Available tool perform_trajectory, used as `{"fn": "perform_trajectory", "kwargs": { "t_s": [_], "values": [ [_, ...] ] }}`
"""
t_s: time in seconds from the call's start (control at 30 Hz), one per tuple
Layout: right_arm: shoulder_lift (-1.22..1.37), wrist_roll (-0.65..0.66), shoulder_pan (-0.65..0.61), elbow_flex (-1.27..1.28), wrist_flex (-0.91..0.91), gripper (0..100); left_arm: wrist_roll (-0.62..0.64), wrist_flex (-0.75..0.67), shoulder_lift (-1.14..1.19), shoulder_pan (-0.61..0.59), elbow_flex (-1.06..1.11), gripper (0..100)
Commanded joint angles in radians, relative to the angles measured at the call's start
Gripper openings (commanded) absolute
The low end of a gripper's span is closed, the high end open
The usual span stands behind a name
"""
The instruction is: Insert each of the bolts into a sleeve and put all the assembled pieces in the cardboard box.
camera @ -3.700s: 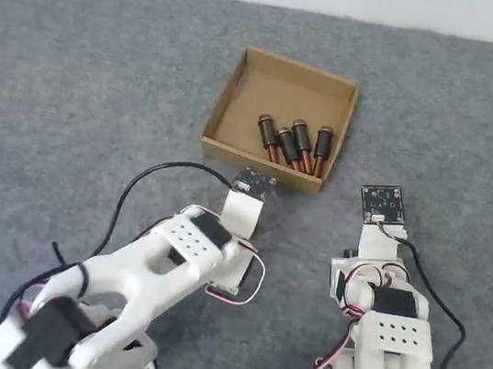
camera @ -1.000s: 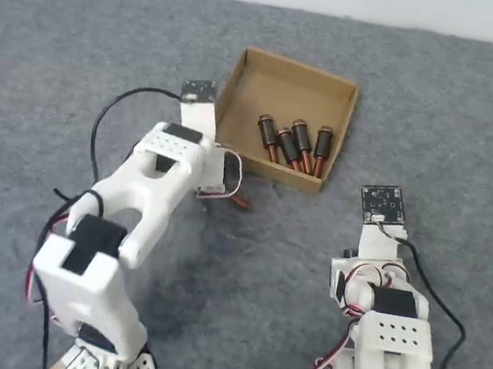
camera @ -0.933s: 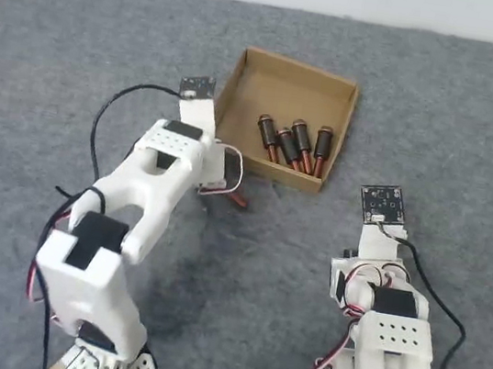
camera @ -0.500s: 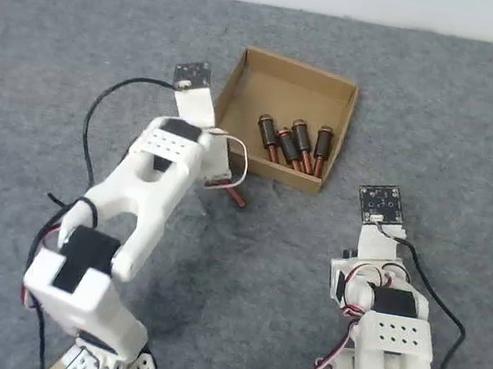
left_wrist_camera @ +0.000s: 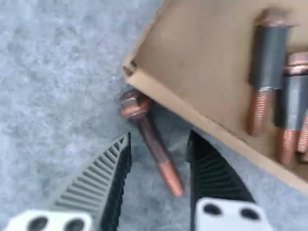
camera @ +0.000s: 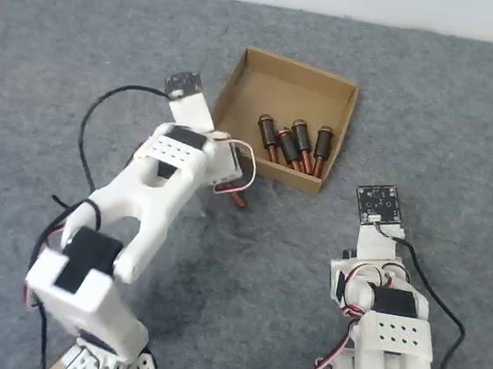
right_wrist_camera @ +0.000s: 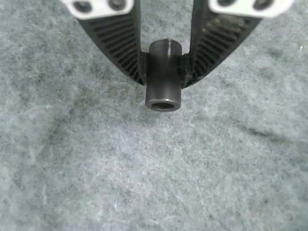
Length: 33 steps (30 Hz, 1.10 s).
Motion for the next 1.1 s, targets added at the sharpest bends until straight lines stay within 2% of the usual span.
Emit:
{"fn": "perform_trajectory", "kwargs": {
  "t_s": [0.0, 0.2, 0.57, 0.63, 0.83, 1.0, 1.07],
  "values": [
    [-0.033, 0.017, 0.005, 0.005, -0.019, 0.6, 0.017, -0.020, 0.037, -0.014, -0.070, 20],
    [-0.033, 0.017, 0.005, 0.005, -0.019, 0.6, 0.017, 0.032, 0.087, -0.015, -0.139, 13],
    [-0.033, 0.017, 0.005, 0.005, -0.015, 0.6, -0.005, 0.043, 0.098, -0.018, -0.154, 1],
    [-0.033, 0.017, 0.005, 0.005, -0.015, 0.6, -0.081, 0.087, 0.097, -0.032, -0.157, 1],
    [-0.033, 0.017, 0.005, 0.005, -0.015, 0.6, -0.419, 0.181, 0.095, -0.084, -0.159, 1],
    [-0.033, 0.017, 0.005, 0.005, -0.015, 0.6, -0.595, 0.232, 0.052, -0.091, -0.153, 1],
    [-0.033, 0.017, 0.005, 0.005, -0.015, 0.6, -0.626, 0.236, 0.018, -0.087, -0.145, 4]
  ]
}}
